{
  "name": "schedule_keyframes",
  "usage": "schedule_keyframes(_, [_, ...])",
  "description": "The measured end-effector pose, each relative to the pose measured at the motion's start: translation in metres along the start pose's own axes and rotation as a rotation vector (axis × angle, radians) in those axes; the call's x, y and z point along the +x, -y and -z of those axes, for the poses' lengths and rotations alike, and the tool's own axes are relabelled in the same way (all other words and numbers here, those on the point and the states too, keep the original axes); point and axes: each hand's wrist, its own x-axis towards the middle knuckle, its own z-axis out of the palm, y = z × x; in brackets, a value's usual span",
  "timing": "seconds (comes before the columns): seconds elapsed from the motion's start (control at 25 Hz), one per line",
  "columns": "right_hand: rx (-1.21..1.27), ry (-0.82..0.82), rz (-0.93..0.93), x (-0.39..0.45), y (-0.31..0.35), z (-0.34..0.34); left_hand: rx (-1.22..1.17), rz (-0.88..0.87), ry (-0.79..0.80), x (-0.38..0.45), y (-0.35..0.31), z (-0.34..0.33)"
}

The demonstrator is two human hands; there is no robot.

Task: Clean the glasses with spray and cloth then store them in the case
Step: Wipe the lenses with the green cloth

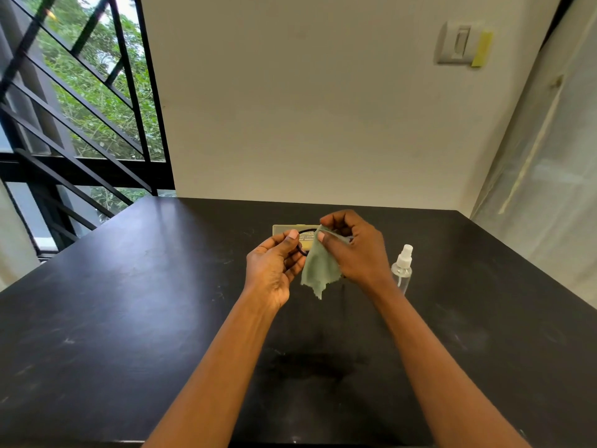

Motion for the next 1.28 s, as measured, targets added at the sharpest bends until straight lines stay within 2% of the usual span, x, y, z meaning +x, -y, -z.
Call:
schedule_keyframes(0.16, [-0.350,-0.203,0.266,-0.005,-0.016,-0.022,-0.001,-0.011,0.005,0.000,0.002,0.001])
schedule_keyframes(0.24, [-0.466,-0.309,0.320,-0.009,-0.024,-0.030,-0.002,-0.020,0.001,0.000,0.001,0.001])
schedule_keyframes(0.32, [-0.589,-0.328,0.339,-0.016,-0.029,-0.035,-0.008,-0.027,0.002,0.000,0.001,0.001])
schedule_keyframes(0.44, [-0.750,-0.235,0.417,-0.029,-0.039,-0.039,-0.008,-0.038,0.003,0.003,-0.001,0.003])
schedule_keyframes(0.6, [-0.760,-0.181,0.552,-0.037,-0.054,-0.033,0.003,-0.068,0.022,0.007,-0.002,0.008])
schedule_keyframes(0.76, [-0.744,-0.295,0.434,-0.034,-0.057,-0.031,0.019,-0.066,0.050,0.006,0.002,0.010])
schedule_keyframes(0.84, [-0.735,-0.280,0.375,-0.028,-0.051,-0.033,0.029,-0.068,0.079,0.005,0.005,0.009])
schedule_keyframes(1.04, [-0.768,-0.210,0.480,-0.032,-0.048,-0.042,0.038,-0.099,0.098,0.005,0.008,0.006])
schedule_keyframes(1.28, [-0.777,-0.302,0.512,-0.049,-0.064,-0.038,0.013,-0.092,0.079,0.007,0.007,0.013])
